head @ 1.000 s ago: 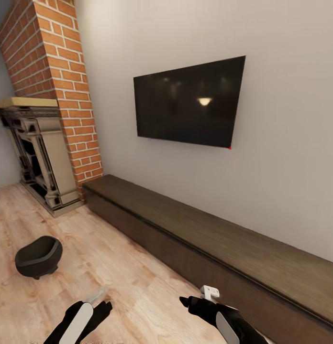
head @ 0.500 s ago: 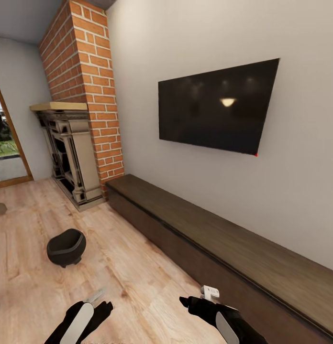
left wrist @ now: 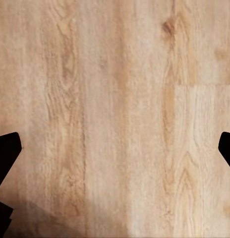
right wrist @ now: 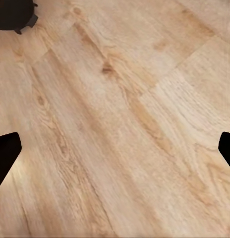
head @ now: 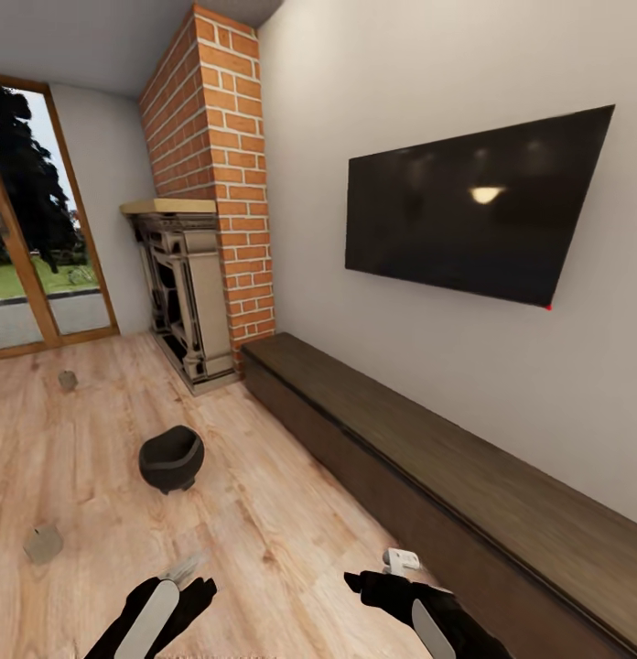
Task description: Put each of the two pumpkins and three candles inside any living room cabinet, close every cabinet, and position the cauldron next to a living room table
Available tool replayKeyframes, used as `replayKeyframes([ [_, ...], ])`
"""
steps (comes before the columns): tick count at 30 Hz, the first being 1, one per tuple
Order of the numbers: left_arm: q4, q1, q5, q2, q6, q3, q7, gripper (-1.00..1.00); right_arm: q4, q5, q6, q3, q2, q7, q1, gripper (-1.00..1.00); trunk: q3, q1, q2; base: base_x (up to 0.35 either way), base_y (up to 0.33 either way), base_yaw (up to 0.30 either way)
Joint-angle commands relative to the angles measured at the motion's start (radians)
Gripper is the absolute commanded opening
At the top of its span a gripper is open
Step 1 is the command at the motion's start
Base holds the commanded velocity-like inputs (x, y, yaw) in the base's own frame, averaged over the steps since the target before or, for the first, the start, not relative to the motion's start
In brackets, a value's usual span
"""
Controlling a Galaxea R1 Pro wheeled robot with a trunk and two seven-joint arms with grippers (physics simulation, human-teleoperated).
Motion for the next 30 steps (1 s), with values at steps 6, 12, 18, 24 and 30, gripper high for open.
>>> replayKeyframes([
  [6, 0.000, -0.001, 0.003, 0.001, -0.001, -0.005, 0.009, 1.00, -0.001, 0.000, 0.004, 0.002, 0.000, -0.001, 0.000, 1.00, -0.001, 0.000, -0.001, 0.000, 0.000, 0.276],
  [12, 0.012, -0.001, -0.005, 0.002, -0.014, -0.007, 0.008, 1.00, -0.001, 0.002, 0.004, 0.002, 0.000, -0.001, 0.000, 1.00, -0.001, 0.000, -0.001, 0.117, 0.000, 0.276],
  [18, 0.014, -0.001, -0.006, 0.001, -0.027, -0.007, 0.008, 1.00, -0.001, 0.002, 0.003, 0.002, 0.000, -0.001, 0.000, 1.00, -0.001, 0.000, -0.001, 0.312, 0.000, 0.276],
  [24, 0.014, -0.001, -0.006, 0.001, -0.028, -0.014, -0.016, 1.00, -0.001, 0.002, 0.003, 0.002, 0.000, -0.002, 0.000, 1.00, -0.001, 0.000, -0.001, 0.336, 0.000, 0.276],
  [30, 0.014, -0.001, -0.006, 0.002, -0.029, -0.016, -0.029, 1.00, 0.007, 0.001, -0.059, 0.003, -0.005, 0.003, 0.000, 1.00, -0.001, 0.000, -0.001, 0.331, 0.000, 0.220],
])
